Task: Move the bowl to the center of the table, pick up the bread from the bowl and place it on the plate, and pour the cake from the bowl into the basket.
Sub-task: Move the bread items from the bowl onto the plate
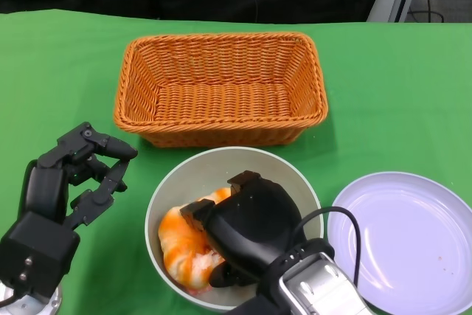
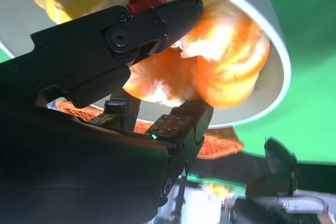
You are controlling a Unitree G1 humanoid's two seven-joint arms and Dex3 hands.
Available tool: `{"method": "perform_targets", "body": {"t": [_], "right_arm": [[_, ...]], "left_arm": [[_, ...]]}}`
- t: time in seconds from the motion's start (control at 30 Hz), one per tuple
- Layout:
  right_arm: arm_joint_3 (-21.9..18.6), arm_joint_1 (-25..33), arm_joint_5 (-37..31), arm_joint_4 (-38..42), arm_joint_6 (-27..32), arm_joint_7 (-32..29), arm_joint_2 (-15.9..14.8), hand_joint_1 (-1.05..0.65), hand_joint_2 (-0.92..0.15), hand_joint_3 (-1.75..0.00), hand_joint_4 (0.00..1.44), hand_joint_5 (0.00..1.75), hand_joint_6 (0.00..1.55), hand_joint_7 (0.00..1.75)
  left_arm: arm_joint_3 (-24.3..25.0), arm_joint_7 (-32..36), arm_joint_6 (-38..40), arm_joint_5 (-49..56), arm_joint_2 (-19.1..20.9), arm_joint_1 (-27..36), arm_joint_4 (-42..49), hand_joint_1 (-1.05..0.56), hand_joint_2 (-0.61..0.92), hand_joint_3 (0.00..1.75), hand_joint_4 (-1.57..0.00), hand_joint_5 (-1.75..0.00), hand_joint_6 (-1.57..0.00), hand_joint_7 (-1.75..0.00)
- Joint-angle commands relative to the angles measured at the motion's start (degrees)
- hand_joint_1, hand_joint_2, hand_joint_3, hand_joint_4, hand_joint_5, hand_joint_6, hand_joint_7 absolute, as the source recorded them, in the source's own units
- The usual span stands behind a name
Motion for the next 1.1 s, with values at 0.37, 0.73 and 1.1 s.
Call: {"method": "perform_targets", "body": {"t": [0.37,0.73,1.1], "right_arm": [[-4.1,0.7,13.8,5.0,-7.9,-12.5,-3.2,-0.35,-0.92,-0.1,0.85,1.04,1.12,0.01],[-5.9,0.4,18.6,2.9,-10.2,-14.7,-4.0,-0.34,-0.92,-0.22,0.77,1.3,1.18,0.04],[-4.6,0.5,16.6,0.9,-7.7,-8.7,-4.9,-0.34,-0.92,-0.18,0.93,0.89,1.13,0.01]], "left_arm": [[0.2,-0.1,-0.8,-0.7,0.6,-0.4,1.3,-0.17,0.86,0.47,-0.73,-1.45,-0.71,-1.2],[0.2,0.0,-0.4,-0.5,0.7,-0.5,1.5,-0.18,0.85,0.47,-0.73,-1.45,-0.73,-1.18],[0.2,-0.1,-0.9,-0.4,0.8,-0.5,1.8,-0.17,0.86,0.47,-0.73,-1.45,-0.72,-1.19]]}}
